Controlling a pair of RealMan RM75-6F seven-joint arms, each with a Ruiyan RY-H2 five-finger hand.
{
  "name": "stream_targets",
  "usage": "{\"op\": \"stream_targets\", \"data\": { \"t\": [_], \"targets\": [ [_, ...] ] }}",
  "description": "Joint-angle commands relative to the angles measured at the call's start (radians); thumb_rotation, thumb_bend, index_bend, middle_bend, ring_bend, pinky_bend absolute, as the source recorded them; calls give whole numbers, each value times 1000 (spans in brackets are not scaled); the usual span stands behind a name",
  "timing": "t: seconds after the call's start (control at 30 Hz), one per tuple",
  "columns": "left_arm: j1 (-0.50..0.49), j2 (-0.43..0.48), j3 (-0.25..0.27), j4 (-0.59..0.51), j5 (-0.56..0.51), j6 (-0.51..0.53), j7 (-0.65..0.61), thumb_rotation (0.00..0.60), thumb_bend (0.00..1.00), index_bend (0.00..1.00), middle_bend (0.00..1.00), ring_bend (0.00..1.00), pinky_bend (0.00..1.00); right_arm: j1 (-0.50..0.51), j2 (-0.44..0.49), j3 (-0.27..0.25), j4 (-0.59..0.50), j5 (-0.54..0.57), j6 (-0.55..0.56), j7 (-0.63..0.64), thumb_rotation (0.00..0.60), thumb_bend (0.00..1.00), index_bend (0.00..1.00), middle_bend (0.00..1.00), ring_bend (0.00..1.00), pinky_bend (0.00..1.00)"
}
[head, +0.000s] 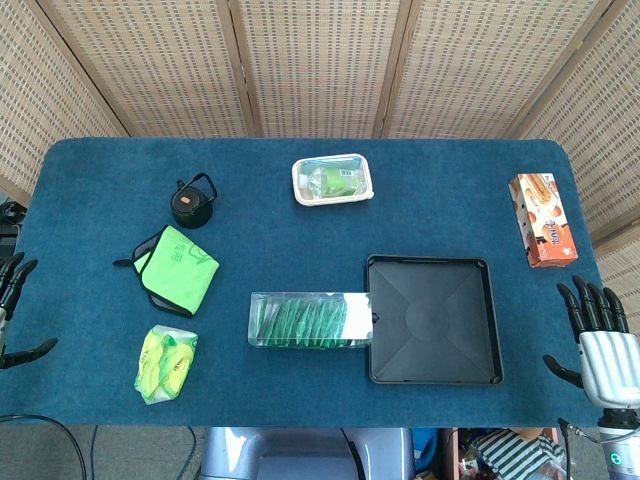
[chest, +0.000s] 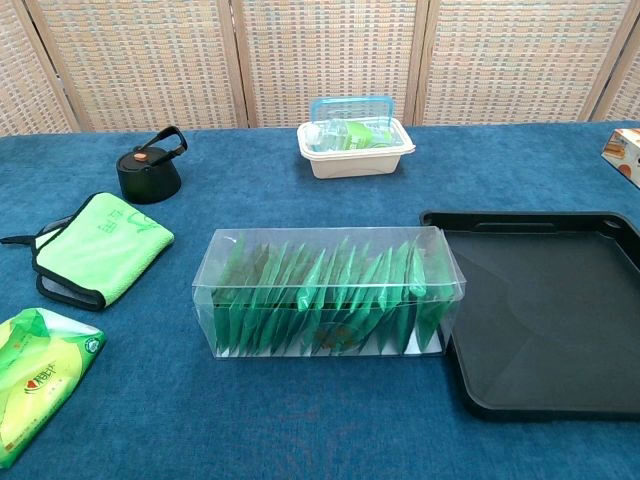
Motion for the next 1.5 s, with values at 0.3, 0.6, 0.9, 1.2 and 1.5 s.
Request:
{"op": "stream_targets", "data": {
  "t": [0.3,0.6,0.9,1.2,1.5],
  "targets": [
    [6,5,2,-6,13,16,-3,600,50,0,0,0,0,14,-4,-10,-5,-31,-16,16,600,0,0,0,0,0],
    [3,5,-4,-2,1,14,-10,600,50,0,0,0,0,246,115,34,-224,-136,-294,134,600,0,0,0,0,0],
    [-10,1,-12,-1,-16,-5,-2,600,50,0,0,0,0,518,38,156,-379,127,-638,-78,600,39,23,0,0,0],
    [-15,-2,-15,0,-30,-18,2,600,50,0,0,0,0,689,-165,168,-328,340,-704,-331,600,96,74,0,0,0],
    [-17,4,-19,5,-43,-25,-19,600,50,0,0,0,0,794,-335,147,-241,518,-659,-489,600,146,87,0,0,0]
  ]
}}
